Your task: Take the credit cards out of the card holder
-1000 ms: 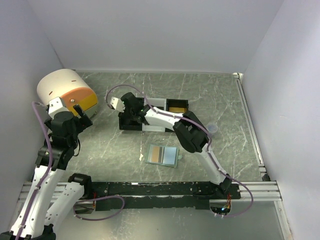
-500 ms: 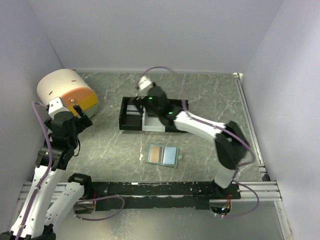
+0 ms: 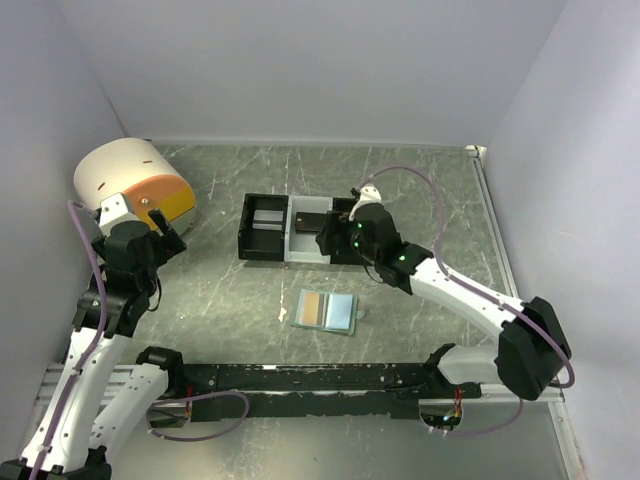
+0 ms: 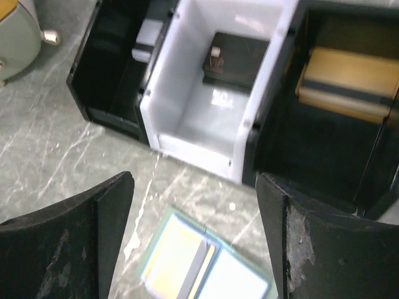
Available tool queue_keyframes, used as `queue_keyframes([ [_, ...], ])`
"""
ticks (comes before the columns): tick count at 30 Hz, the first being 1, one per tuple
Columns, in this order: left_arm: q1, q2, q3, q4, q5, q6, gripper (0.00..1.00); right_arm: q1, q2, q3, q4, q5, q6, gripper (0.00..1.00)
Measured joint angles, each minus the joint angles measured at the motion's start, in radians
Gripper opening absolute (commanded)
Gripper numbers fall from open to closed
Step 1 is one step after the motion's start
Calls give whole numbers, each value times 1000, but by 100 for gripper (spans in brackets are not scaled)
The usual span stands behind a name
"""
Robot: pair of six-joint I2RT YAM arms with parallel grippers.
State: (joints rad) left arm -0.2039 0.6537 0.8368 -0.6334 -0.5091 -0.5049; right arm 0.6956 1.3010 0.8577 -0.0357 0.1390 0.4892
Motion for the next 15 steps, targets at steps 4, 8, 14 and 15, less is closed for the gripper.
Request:
queue_keyframes([
  [4, 0, 0, 0, -1, -1, 0, 100, 0, -63, -58, -72, -35, 84, 70],
  [8, 0, 1, 0, -1, -1, 0, 100, 35, -74, -105, -126, -42, 145, 65],
  [14, 0, 20, 0, -2, -1, 0, 100, 205, -49, -129, -211, 55, 221, 61],
  [15, 0, 23, 0, -3, -2, 0, 100, 221, -38, -129, -219, 71, 232, 60],
])
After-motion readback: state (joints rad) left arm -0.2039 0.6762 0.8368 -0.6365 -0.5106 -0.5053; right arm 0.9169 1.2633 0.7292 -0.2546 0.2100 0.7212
